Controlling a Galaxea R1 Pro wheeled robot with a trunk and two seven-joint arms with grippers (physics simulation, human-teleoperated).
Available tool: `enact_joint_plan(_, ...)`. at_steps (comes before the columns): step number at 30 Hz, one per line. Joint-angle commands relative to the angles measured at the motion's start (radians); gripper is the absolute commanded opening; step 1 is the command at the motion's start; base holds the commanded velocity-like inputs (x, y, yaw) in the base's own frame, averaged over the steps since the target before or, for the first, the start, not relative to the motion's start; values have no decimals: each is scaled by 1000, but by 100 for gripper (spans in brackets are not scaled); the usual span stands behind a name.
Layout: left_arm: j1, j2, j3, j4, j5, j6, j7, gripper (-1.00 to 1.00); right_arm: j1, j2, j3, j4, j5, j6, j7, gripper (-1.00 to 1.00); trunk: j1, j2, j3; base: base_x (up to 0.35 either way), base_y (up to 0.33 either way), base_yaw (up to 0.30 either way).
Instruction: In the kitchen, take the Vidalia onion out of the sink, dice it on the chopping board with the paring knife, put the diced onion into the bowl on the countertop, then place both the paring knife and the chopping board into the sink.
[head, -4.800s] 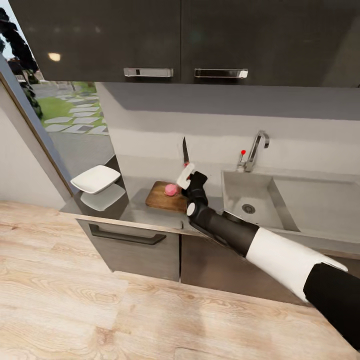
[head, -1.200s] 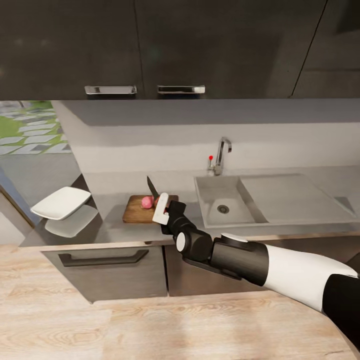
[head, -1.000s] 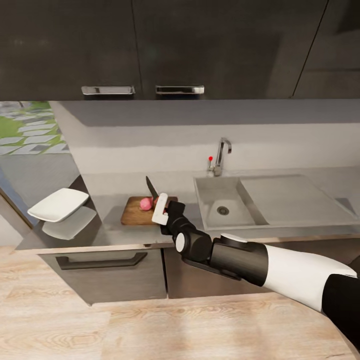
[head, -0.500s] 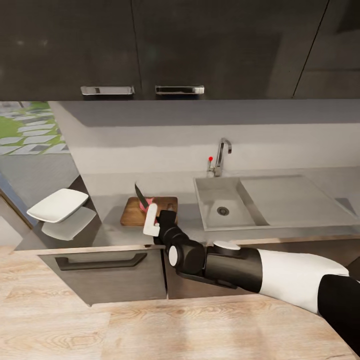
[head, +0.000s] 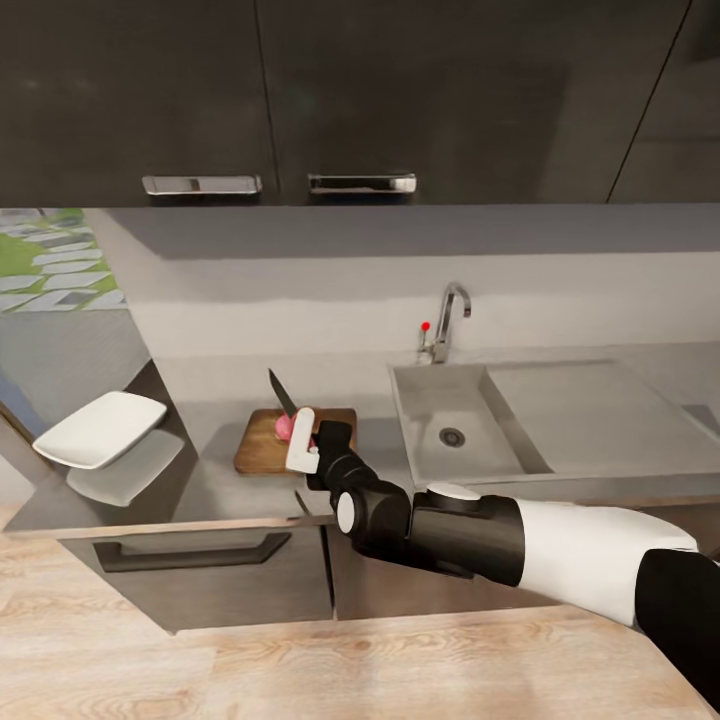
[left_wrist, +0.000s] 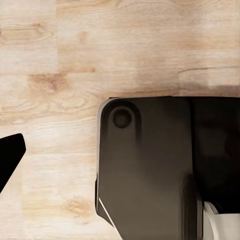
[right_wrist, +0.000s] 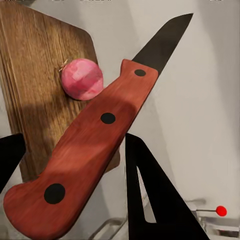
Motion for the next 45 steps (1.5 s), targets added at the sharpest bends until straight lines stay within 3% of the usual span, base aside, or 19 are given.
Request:
enact_joint_plan(1,0,1,-9,-2,2,-1,10,100,-2,-1,3,-1,-10,3,-9,-100,1,-2,-2,176,89,0)
enact_joint_plan(20,0,1,-9,-2,2,-2,10,100,-2,-2,8,37,-17,5,-3,-100,1,-2,-2,16,1,0)
enact_joint_plan(27,0,1,-9,-2,2,-2,10,100,-2,-1,9,58,-17,4,44,-100,1,-2,-2,0,0,0)
enact_joint_plan(38,0,1,-9,-2,2,-2,10,100,-2,0,10,70,-17,3,51,-100,1,-2,-2,0,0,0)
enact_joint_plan(45,0,1,-10,-2,2,-2,10,100,-2,0,64,74,-19,2,50,-100,1,-2,-2,0,0,0)
